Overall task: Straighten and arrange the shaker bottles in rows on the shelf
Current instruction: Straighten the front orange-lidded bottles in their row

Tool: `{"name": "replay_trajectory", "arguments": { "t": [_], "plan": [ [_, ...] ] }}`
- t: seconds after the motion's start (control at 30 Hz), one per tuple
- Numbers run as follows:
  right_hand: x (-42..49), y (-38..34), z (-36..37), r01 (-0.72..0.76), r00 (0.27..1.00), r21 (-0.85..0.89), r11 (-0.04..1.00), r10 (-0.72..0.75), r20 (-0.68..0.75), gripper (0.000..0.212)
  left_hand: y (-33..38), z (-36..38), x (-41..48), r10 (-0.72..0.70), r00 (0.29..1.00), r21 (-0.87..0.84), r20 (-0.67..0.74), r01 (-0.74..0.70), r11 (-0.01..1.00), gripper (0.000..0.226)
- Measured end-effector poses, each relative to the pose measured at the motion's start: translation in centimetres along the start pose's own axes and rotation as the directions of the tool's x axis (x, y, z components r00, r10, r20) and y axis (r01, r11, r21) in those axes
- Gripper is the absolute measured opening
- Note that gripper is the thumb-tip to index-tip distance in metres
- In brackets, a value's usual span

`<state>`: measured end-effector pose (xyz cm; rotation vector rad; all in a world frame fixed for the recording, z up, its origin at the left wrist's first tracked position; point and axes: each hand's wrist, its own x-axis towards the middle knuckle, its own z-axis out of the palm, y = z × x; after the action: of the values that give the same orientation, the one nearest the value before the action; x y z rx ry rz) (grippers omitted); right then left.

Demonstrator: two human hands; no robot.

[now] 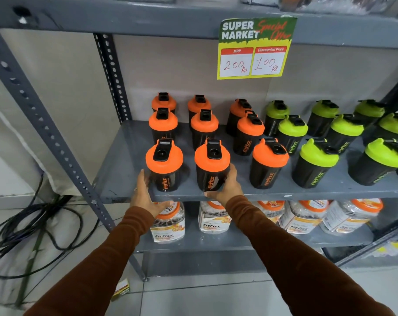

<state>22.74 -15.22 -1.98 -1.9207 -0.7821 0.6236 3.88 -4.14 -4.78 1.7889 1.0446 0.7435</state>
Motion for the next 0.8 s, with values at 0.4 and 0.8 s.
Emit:
{"name": "replay_trajectory", "arguments": {
  "t": [0.4, 0.8],
  "plan": [
    [-14.4, 1.9, -2.5, 0.387, 0.895, -0.373, 0.843, -0.246, 0.373, 0.073, 7.9, 2.1, -4.4, 0.678, 0.701, 0.74, -0.222, -0.331, 0.585, 0.05],
    [-15.9, -2.0, -4.4, 0.603, 0.795, -0.232, 0.764, -0.55, 0.254, 0.044, 7.6, 1.3, -4.2, 0.223, 0.893, 0.321, -0.391, -0.095, 0.942, 0.075]
  ]
}}
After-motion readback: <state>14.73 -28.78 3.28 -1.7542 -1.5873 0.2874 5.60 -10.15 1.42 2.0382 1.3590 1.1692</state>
